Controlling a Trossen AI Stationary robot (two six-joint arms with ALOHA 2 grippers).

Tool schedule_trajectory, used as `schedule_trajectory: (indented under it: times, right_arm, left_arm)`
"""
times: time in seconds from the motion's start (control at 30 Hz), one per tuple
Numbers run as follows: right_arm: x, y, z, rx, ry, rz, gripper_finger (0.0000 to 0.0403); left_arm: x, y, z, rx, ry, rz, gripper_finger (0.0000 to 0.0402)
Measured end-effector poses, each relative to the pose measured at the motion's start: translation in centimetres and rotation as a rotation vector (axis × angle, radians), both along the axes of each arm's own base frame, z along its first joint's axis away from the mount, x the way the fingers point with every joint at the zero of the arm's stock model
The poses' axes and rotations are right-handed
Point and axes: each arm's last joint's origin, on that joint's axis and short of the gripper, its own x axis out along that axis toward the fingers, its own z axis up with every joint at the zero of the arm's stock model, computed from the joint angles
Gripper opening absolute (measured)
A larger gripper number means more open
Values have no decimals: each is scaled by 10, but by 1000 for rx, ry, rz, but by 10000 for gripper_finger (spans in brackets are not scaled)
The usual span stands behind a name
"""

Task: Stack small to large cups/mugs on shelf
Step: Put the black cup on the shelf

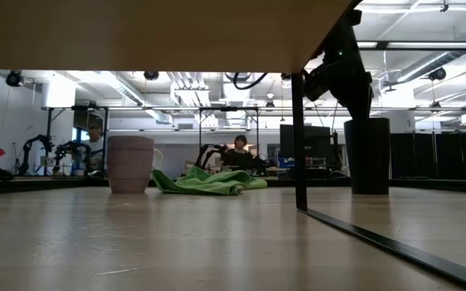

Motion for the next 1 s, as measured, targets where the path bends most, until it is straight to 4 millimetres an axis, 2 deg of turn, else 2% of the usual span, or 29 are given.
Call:
schedule_trajectory:
  times: [0.73,0.87,1.0]
  right_arm:
    - [-2,-1,0,-60,14,38,18]
    - [-5,1,6,-65,-5,55,10]
    - [-12,7,20,-71,-33,57,10]
  left_arm:
    - [-1,0,0,-1,-2,0,0]
    - [-1,0,0,-1,-2,1,0]
    - [-1,0,0,-1,-2,1,0]
